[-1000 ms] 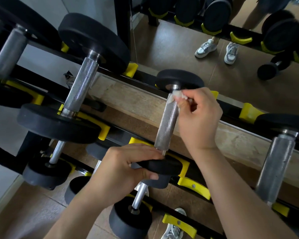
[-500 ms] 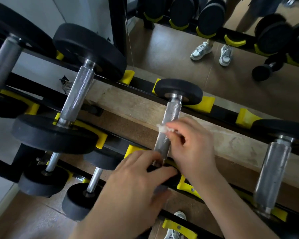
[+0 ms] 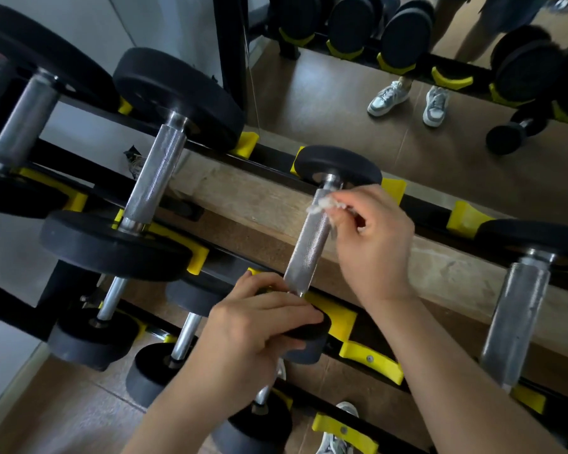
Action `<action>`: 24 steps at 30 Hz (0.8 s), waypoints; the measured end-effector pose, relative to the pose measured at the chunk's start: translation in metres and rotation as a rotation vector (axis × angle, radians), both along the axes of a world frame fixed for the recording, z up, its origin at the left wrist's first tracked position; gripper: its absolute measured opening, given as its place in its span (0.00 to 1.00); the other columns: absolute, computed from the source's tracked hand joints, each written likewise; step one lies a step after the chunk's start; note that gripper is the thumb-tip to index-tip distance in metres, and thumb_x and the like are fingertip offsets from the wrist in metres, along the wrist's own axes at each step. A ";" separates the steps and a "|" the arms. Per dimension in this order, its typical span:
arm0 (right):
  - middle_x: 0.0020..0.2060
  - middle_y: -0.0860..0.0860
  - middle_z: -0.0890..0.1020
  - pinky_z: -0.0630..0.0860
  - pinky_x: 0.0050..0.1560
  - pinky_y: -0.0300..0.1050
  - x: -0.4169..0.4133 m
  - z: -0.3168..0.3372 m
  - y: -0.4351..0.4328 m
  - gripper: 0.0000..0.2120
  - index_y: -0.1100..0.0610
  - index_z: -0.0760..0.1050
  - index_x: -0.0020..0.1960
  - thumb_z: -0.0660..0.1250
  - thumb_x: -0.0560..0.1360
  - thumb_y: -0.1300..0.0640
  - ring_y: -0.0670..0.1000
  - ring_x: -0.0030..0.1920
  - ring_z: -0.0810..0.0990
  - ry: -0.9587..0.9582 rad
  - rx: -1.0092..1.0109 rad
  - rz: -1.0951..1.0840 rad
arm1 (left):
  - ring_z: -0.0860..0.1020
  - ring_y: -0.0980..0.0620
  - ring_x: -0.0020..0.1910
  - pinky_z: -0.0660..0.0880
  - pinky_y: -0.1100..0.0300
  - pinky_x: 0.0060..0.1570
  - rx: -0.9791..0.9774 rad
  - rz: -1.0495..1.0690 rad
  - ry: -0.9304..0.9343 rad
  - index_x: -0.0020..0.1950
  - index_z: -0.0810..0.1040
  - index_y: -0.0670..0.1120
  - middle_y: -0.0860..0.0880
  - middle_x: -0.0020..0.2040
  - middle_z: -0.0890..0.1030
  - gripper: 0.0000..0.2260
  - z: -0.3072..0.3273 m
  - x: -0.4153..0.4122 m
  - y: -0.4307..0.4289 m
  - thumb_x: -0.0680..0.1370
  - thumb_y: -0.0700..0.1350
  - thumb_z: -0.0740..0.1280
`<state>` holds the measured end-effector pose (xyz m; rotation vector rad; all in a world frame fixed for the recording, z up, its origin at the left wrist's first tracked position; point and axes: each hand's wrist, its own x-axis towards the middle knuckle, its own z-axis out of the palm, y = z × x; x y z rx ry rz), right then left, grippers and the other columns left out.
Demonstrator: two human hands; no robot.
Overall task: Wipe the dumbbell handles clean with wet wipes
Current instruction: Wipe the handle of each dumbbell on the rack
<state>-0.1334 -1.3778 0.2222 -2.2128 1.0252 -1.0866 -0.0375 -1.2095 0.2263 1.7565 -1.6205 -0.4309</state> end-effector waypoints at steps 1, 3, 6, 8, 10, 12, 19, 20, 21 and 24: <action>0.42 0.48 0.79 0.68 0.45 0.23 0.000 -0.001 0.008 0.06 0.62 0.82 0.47 0.72 0.71 0.68 0.39 0.43 0.74 -0.029 0.038 -0.016 | 0.76 0.52 0.55 0.75 0.54 0.54 0.012 0.005 0.039 0.52 0.85 0.51 0.61 0.50 0.82 0.11 0.001 0.003 0.000 0.71 0.49 0.69; 0.42 0.48 0.80 0.69 0.45 0.24 -0.005 -0.006 0.030 0.07 0.62 0.82 0.47 0.72 0.71 0.69 0.38 0.43 0.74 -0.030 0.075 0.039 | 0.75 0.55 0.56 0.74 0.59 0.54 0.059 0.035 0.116 0.50 0.85 0.52 0.62 0.49 0.83 0.12 0.004 0.006 -0.001 0.67 0.48 0.74; 0.42 0.53 0.81 0.70 0.44 0.26 -0.006 -0.010 0.031 0.07 0.63 0.82 0.48 0.71 0.71 0.70 0.40 0.43 0.75 -0.016 0.003 0.059 | 0.73 0.57 0.59 0.71 0.65 0.56 0.147 0.048 0.147 0.51 0.85 0.56 0.65 0.50 0.81 0.15 0.010 0.006 -0.001 0.65 0.48 0.75; 0.42 0.54 0.82 0.70 0.45 0.28 0.003 -0.009 0.011 0.06 0.63 0.82 0.48 0.70 0.72 0.69 0.44 0.43 0.77 -0.036 -0.109 -0.060 | 0.74 0.56 0.60 0.70 0.67 0.56 0.169 0.042 0.155 0.51 0.84 0.58 0.65 0.52 0.80 0.12 0.015 0.001 -0.003 0.68 0.52 0.73; 0.41 0.54 0.82 0.71 0.47 0.31 0.010 -0.008 0.000 0.05 0.63 0.83 0.48 0.70 0.73 0.67 0.47 0.43 0.78 -0.060 -0.151 -0.155 | 0.76 0.58 0.59 0.71 0.69 0.55 0.178 0.124 0.255 0.50 0.85 0.58 0.63 0.53 0.80 0.10 0.020 -0.004 -0.005 0.70 0.55 0.70; 0.41 0.54 0.81 0.74 0.44 0.36 0.013 -0.008 0.004 0.04 0.62 0.83 0.48 0.71 0.73 0.65 0.49 0.42 0.79 -0.078 -0.129 -0.227 | 0.78 0.61 0.55 0.72 0.71 0.52 0.142 0.273 0.321 0.48 0.84 0.59 0.63 0.51 0.81 0.07 0.025 -0.007 -0.012 0.72 0.50 0.71; 0.49 0.49 0.79 0.74 0.49 0.33 0.002 0.001 0.023 0.13 0.57 0.80 0.58 0.70 0.74 0.64 0.43 0.48 0.78 0.025 0.162 0.049 | 0.79 0.63 0.50 0.75 0.70 0.50 0.015 0.382 0.248 0.57 0.81 0.54 0.59 0.49 0.82 0.11 0.037 0.001 -0.081 0.77 0.41 0.68; 0.48 0.46 0.81 0.73 0.48 0.28 -0.005 0.006 0.024 0.15 0.55 0.79 0.60 0.69 0.74 0.64 0.39 0.47 0.78 -0.022 0.283 0.041 | 0.79 0.63 0.50 0.76 0.69 0.50 0.029 0.372 0.234 0.56 0.81 0.54 0.59 0.48 0.82 0.10 0.035 0.000 -0.087 0.77 0.42 0.69; 0.46 0.43 0.82 0.72 0.47 0.26 -0.011 0.011 0.024 0.17 0.52 0.78 0.61 0.69 0.75 0.64 0.36 0.46 0.79 -0.088 0.417 0.028 | 0.79 0.64 0.49 0.76 0.68 0.50 0.047 0.374 0.229 0.55 0.82 0.54 0.60 0.47 0.82 0.10 0.034 -0.001 -0.091 0.76 0.44 0.70; 0.44 0.41 0.83 0.76 0.46 0.31 -0.020 0.012 0.023 0.17 0.43 0.76 0.57 0.69 0.75 0.62 0.39 0.46 0.81 -0.243 0.601 -0.023 | 0.80 0.66 0.43 0.76 0.70 0.44 0.072 0.459 0.233 0.50 0.83 0.56 0.62 0.41 0.82 0.07 0.030 -0.008 -0.103 0.74 0.47 0.73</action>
